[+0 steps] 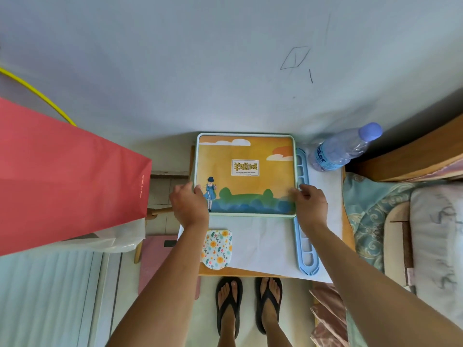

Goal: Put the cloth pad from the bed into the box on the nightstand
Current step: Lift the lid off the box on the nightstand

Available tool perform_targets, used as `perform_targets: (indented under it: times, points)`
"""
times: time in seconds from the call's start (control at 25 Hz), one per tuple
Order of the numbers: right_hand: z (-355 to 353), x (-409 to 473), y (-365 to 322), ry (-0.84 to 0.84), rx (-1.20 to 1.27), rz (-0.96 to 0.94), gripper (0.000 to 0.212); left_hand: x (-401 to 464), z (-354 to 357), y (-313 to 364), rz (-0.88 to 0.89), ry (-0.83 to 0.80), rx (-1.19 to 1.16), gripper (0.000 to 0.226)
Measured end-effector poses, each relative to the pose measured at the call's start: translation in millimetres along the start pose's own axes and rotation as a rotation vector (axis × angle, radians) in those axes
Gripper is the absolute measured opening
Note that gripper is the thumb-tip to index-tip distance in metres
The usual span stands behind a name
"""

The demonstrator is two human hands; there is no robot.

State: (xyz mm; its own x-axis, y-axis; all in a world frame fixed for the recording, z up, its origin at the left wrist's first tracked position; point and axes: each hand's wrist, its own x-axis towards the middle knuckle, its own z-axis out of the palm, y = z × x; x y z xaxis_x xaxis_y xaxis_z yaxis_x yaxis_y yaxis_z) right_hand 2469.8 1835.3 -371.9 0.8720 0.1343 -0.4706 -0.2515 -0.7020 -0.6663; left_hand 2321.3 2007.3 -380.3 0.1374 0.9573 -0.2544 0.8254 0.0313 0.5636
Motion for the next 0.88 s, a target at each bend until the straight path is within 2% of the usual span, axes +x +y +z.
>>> perform_targets:
  times: [0.08, 0.2, 0.36, 0.52, 0.6, 0.68, 0.88]
  points:
    - [10, 10, -5, 0.073, 0.079, 0.062, 0.036, 3, 6, 6, -0.032, 0.019, 0.018, 0.026]
    - [22, 16, -6, 0.169, 0.063, 0.094, 0.028, 4, 11, 6, -0.073, 0.06, -0.052, 0.023]
    - [25, 18, -7, 0.213, 0.043, 0.101, 0.018, 6, 11, 4, -0.054, 0.094, -0.038, 0.021]
    - [36, 14, -8, 0.26, -0.328, -0.048, 0.022, -2, 13, 7, -0.102, 0.151, 0.036, 0.019]
    - [40, 13, -10, 0.283, -0.415, -0.04, 0.025, -4, 15, 8, -0.131, 0.171, 0.037, 0.019]
    - [42, 15, -15, 0.307, -0.39, 0.027, 0.026, -3, 16, 8, -0.135, 0.165, 0.017, 0.019]
    - [43, 18, -19, 0.368, -0.065, 0.155, 0.026, 5, 18, 3, -0.046, 0.128, -0.104, 0.021]
